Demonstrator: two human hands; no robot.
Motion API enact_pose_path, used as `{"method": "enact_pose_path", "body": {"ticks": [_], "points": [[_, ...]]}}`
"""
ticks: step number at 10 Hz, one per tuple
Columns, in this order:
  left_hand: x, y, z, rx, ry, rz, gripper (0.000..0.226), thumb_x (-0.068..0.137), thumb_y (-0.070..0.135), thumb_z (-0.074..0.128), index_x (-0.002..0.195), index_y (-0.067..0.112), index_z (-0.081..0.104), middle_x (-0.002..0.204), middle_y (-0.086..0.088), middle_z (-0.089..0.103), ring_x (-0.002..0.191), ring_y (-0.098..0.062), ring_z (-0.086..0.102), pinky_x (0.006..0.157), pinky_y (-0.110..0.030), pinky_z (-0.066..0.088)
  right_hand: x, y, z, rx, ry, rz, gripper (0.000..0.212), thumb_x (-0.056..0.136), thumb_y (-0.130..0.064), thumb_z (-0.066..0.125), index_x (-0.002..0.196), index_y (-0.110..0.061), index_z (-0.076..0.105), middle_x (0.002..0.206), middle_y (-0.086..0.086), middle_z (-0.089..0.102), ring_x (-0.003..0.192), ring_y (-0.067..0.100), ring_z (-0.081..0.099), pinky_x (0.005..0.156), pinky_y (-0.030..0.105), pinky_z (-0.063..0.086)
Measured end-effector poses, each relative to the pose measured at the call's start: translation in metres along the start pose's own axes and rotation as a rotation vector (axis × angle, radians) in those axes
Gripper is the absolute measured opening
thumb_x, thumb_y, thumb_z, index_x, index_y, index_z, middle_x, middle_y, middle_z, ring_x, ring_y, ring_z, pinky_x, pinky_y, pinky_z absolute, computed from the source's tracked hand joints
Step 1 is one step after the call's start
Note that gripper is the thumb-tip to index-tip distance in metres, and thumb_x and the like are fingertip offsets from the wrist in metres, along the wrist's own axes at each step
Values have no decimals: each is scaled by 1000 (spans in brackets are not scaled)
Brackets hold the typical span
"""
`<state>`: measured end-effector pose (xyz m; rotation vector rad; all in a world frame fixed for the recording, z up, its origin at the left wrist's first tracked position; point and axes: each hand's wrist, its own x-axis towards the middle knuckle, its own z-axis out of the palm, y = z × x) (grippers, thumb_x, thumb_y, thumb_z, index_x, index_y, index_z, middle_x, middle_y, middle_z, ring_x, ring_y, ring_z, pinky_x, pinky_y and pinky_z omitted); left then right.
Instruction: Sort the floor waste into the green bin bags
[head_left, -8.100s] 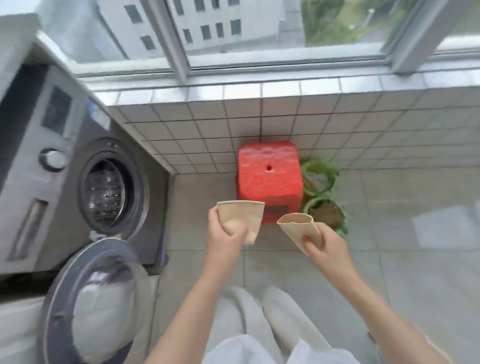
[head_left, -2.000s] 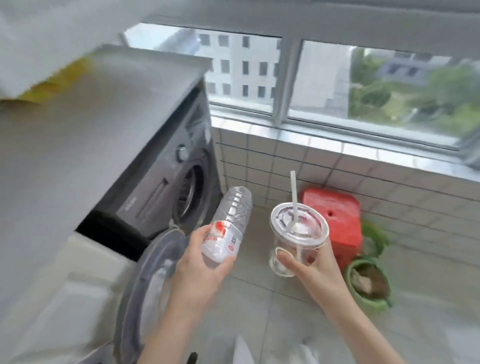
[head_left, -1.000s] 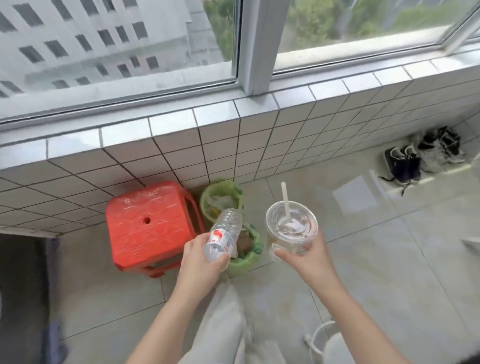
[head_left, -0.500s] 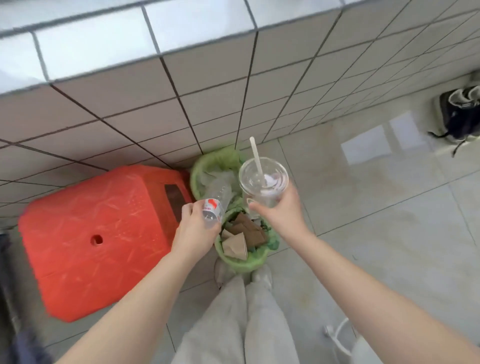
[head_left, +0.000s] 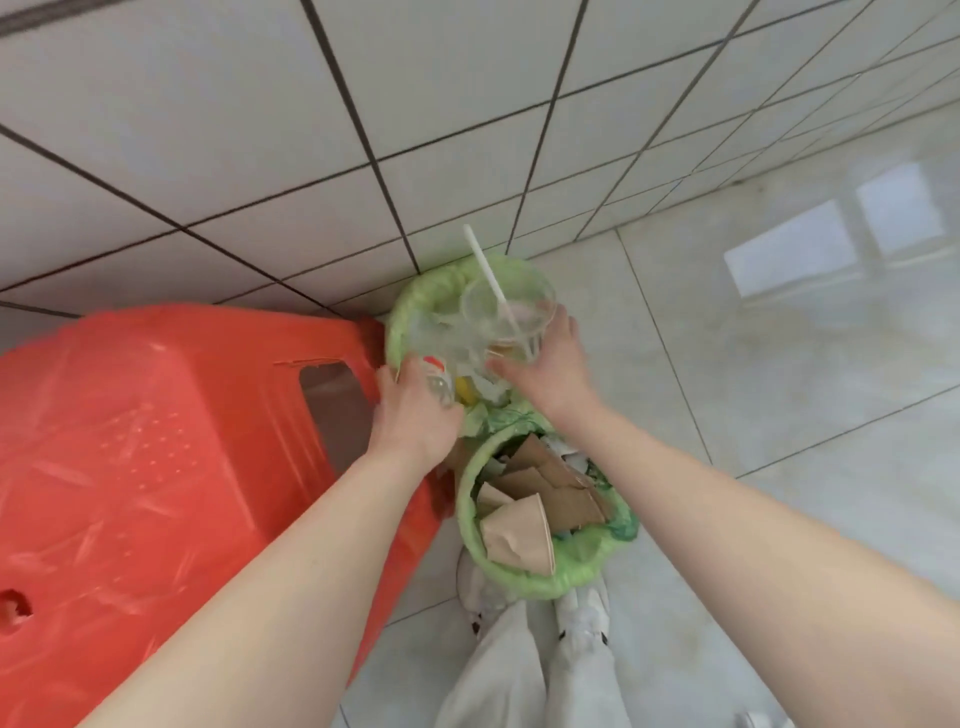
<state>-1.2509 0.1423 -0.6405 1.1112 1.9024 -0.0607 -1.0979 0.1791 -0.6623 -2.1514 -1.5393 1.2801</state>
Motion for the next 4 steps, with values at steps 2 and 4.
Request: {"method": "enact_pose_path", "body": {"ticks": [2,4], "points": [[22,-10,16,169,-200,75,86,85,31,59,152,19,7,159,-8,-5,145,-33,14,116,-38,21,7,8,2,-398,-222,30,68,87,-26,63,138,2,27,134,20,41,123,36,40,102,40,34],[3,-11,12,173,-163,133,64,83,32,58,141,13,37,145,-11,37,129,-34,41,108,-44,35,-23,25,-20,-395,-255,60,62,90,-24,56,141,-2,28,138,19,41,125,38,41,103,41,35]]}}
